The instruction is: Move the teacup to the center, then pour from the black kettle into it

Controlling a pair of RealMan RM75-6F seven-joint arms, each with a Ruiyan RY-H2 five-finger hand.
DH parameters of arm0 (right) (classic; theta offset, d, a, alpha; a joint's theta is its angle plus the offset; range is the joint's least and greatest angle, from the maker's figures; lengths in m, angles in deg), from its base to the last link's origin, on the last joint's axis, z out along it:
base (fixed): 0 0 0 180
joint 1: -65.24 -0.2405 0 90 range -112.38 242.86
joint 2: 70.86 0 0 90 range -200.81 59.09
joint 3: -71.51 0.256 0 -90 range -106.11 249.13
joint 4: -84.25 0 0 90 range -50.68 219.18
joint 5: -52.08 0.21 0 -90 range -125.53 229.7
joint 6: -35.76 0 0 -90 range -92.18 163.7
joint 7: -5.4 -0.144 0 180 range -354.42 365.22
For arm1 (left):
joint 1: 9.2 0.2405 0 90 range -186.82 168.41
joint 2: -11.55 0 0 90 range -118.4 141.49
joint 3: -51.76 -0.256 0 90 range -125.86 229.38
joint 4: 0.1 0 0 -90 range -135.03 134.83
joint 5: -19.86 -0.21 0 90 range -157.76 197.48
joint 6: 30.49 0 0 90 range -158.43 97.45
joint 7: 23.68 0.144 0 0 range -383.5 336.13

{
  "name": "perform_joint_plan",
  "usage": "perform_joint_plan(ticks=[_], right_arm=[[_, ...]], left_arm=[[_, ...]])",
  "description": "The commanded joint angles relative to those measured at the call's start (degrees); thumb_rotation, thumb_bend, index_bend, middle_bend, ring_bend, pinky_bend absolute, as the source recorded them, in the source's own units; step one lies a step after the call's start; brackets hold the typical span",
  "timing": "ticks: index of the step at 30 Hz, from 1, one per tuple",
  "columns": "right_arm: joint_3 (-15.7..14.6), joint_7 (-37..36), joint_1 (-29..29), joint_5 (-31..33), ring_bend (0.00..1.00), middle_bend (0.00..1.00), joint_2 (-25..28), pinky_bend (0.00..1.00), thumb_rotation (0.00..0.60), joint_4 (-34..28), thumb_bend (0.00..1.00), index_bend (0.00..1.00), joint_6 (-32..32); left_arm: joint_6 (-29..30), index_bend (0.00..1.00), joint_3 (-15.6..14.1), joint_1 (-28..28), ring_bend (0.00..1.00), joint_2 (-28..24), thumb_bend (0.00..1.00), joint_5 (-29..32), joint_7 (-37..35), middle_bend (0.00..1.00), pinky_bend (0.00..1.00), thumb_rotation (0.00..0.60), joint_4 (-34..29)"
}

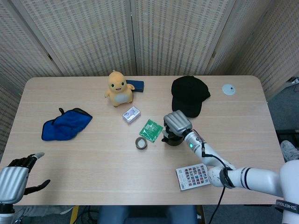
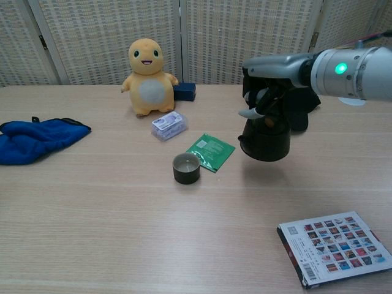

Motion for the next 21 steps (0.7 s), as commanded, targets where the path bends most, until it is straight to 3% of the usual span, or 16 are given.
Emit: perform_joint_plan(ticks=[1, 5, 16, 21], right_arm=[[-1.04, -3.23, 2.07, -2.78, 0.93, 1.0, 0.21, 0.55, 0.493, 1.18, 0.38, 1.0, -0.39], [-1.32, -6.2, 3.41, -4.46, 0.93, 1.0, -0.27, 0.55, 0.493, 2.92, 0.32, 1.0, -0.79], [-2.08, -9.99, 5.43, -8.27, 0.93, 1.0, -0.57, 0.47, 0.494, 5.95, 0.02, 1.0, -1.83], [-2.57, -8.97, 5.89, -9.15, 0.93, 1.0, -0.62, 0.45, 0.494, 6.98, 0.0, 1.0, -1.4]], left_arm=[[-0.27, 0.24, 0.02, -0.13, 0.38, 0.05, 0.13, 0.17, 0.14, 0.31, 0.36, 0.483, -0.04], [-0.5, 0.24, -0.03, -0.23, 0.38, 0.25, 0.13, 0.19, 0.27, 0.31, 0.36, 0.478, -0.1], [-1.05, 0.24, 0.04, -0.54, 0.38, 0.44, 0.13, 0.58, 0.68, 0.31, 0.36, 0.475, -0.21], [-1.36, 0.24, 0.04, -0.7, 0.38, 0.53, 0.13, 0.79, 0.84, 0.31, 0.36, 0.479, -0.22]])
